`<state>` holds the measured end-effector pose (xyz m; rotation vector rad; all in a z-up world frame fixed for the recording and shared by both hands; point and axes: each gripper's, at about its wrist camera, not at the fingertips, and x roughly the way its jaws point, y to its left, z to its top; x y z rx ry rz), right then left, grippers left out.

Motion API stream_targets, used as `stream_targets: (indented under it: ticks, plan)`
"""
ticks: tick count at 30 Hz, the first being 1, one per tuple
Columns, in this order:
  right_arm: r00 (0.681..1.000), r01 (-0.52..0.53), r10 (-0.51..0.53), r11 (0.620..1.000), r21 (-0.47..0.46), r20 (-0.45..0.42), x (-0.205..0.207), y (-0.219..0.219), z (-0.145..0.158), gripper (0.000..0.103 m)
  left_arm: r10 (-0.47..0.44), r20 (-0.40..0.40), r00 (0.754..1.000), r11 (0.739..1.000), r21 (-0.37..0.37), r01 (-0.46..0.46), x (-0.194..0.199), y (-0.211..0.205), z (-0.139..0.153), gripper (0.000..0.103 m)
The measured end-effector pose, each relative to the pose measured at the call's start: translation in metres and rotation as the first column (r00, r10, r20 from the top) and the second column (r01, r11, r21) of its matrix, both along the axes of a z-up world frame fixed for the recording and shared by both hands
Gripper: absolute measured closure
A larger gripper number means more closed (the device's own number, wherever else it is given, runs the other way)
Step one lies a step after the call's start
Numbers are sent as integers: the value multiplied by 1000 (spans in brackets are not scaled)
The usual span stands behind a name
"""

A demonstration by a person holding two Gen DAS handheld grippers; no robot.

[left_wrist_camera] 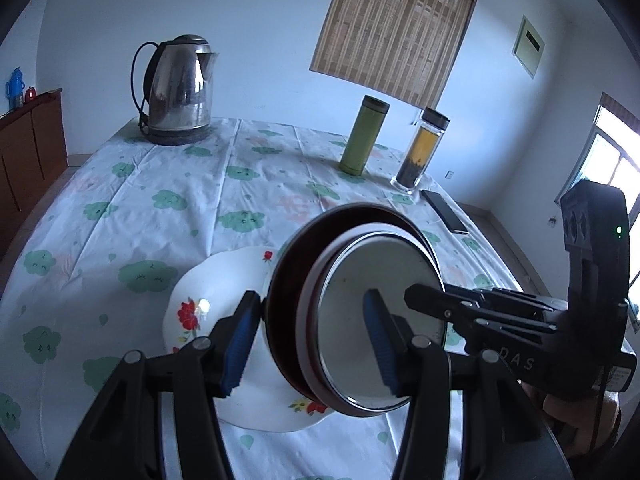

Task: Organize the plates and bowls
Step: 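Lift the bowl stack with both grippers and lower it onto the red-flower plate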

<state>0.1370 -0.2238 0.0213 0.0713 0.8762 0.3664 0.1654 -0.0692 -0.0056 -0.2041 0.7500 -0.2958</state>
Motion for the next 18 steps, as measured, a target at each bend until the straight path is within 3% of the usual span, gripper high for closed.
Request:
stream_targets:
  ticks: [8,18]
  plan:
    - [999,-27,27,1000,-13,-21,2,15,-5,85,25,-22,999,1000,0,-25,0,13,-9,52]
    - [990,-66,64,998,-17,-123,20,28,-30,85,33,-72,997,999,0,-33,7,25,-21,52]
